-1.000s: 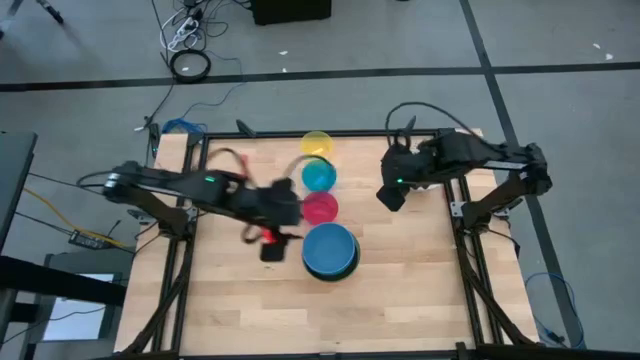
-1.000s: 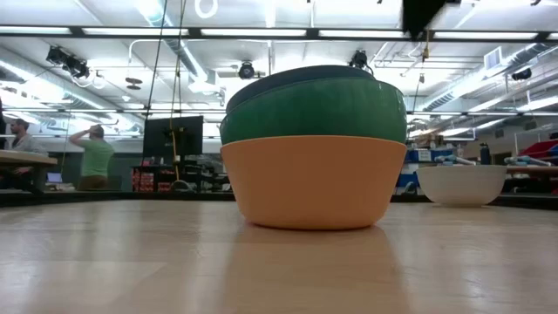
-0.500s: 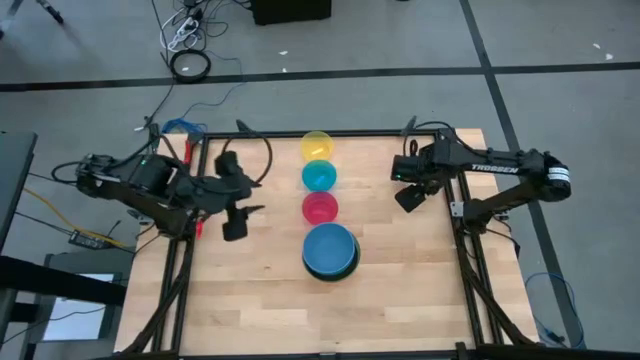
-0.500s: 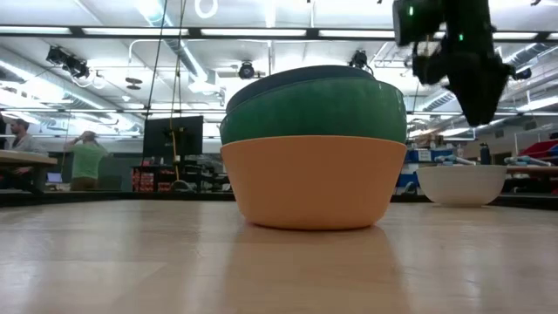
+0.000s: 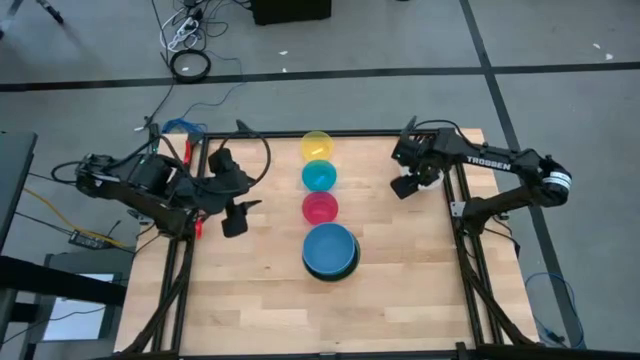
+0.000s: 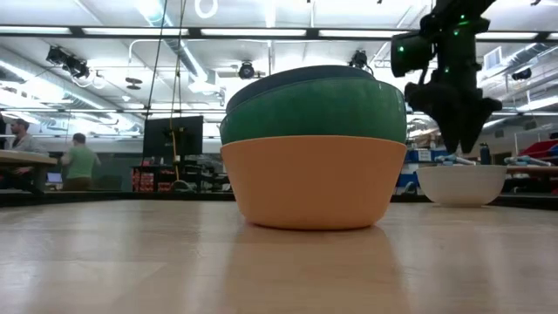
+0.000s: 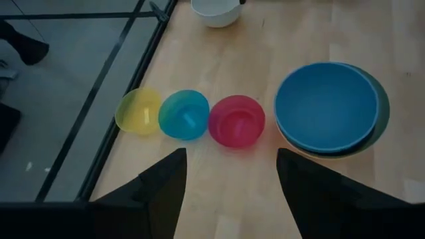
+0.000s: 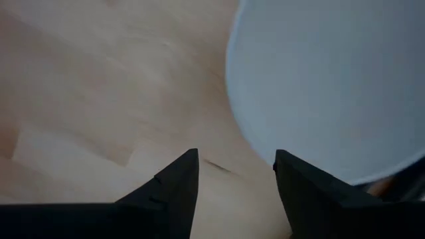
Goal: Nest bowls inside each other
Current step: Stack the white bowl on top of the blue bowl
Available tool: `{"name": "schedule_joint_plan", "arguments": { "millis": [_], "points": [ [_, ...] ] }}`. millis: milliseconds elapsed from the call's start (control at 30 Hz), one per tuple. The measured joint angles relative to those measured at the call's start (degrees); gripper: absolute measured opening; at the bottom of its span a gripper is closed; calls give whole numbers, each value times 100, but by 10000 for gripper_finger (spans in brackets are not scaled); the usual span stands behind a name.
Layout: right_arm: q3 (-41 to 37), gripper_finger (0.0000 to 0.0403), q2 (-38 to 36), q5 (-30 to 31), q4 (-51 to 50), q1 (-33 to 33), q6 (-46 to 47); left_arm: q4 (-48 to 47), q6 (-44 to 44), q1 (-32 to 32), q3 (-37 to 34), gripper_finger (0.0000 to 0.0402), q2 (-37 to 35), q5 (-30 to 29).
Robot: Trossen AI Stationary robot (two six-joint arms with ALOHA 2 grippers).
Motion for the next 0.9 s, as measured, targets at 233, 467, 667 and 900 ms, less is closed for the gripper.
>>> {"name": "schedule_joint_plan", "arguments": {
  "millis": [233,467,667,900],
  "points": [
    [-399,185,2,-263,467,-314,-105,-210,-1,2,-2,243,0,-97],
    [-653,175,514,-349,724,-401,-300,-234,-25,2,-2,243,1,-127],
    [-583,42,1027,-632,1016,-303,-743,-273,-75,2,-2,243,2,-140],
    [44,2,894,-457,1081,15,-807,-846,-314,153,-39,243,2,-580]
  ]
}}
